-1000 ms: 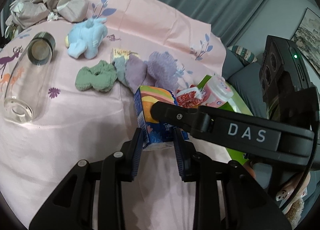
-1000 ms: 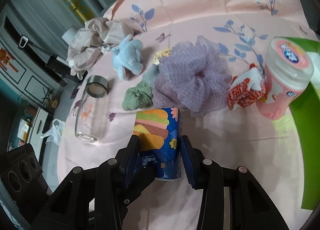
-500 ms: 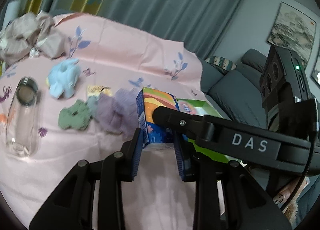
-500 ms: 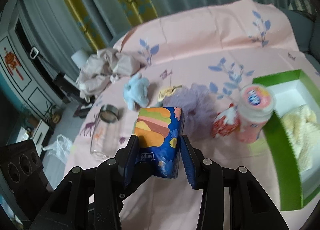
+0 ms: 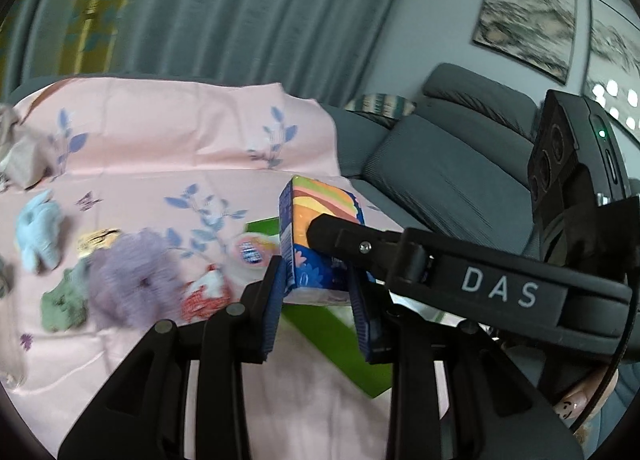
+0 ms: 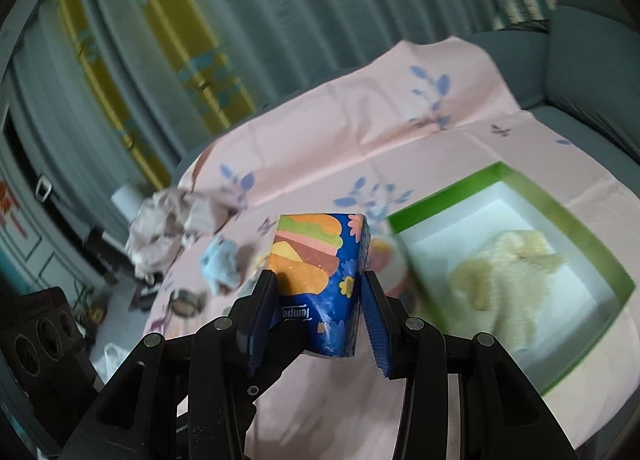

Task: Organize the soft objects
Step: 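Carry the tissue pack with the right tool into the green box, then open the right tool to release the tissue pack beside the towel, then move the right tool back to the purple mesh bath puff, then grasp the purple mesh bath puff with the right tool and lift it, then carry the bath puff with the right tool over the green box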

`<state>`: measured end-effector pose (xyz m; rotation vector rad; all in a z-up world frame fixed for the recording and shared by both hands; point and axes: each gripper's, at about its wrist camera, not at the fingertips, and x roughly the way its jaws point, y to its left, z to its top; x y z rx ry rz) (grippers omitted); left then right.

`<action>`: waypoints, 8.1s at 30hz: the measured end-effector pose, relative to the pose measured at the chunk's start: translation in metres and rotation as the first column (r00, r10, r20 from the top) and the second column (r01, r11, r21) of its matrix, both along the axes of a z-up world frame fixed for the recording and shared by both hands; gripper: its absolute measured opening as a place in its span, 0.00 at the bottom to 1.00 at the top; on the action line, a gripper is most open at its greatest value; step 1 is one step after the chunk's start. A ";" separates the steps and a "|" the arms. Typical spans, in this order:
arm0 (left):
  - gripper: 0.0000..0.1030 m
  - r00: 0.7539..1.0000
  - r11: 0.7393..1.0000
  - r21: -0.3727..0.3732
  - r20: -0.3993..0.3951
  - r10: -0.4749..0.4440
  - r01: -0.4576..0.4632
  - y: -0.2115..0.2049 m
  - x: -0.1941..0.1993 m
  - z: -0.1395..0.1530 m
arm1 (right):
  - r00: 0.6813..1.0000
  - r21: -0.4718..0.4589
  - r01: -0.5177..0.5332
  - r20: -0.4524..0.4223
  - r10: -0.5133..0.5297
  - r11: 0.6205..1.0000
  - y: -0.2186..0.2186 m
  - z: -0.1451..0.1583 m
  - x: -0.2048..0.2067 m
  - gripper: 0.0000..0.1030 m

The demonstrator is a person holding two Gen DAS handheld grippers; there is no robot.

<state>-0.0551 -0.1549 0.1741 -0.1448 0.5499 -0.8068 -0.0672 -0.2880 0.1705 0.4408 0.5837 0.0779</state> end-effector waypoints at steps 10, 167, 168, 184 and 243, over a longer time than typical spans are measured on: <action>0.28 0.987 0.988 0.057 -0.070 -0.142 0.146 -0.073 0.012 -0.013 | 0.986 0.070 0.162 -0.062 -0.158 0.984 -0.066 -0.018 -0.007 0.44; 0.87 0.801 0.934 0.111 -0.487 0.348 -0.339 0.154 0.043 -0.109 | 0.876 -0.109 -0.204 -0.464 0.132 0.973 0.090 -0.104 0.087 0.66; 0.86 0.815 0.941 0.116 -0.473 0.334 -0.319 0.147 0.043 -0.110 | 0.888 -0.104 -0.192 -0.442 0.128 0.976 0.086 -0.099 0.084 0.68; 0.39 0.830 0.948 0.184 -0.459 0.316 -0.259 0.112 0.056 -0.144 | 0.804 0.087 -0.302 -0.512 0.303 0.949 0.117 -0.155 0.111 0.60; 0.22 0.987 0.994 0.044 -0.129 -0.096 0.103 -0.084 0.013 -0.011 | 0.999 0.246 0.041 0.000 -0.043 0.968 -0.085 -0.025 -0.003 0.30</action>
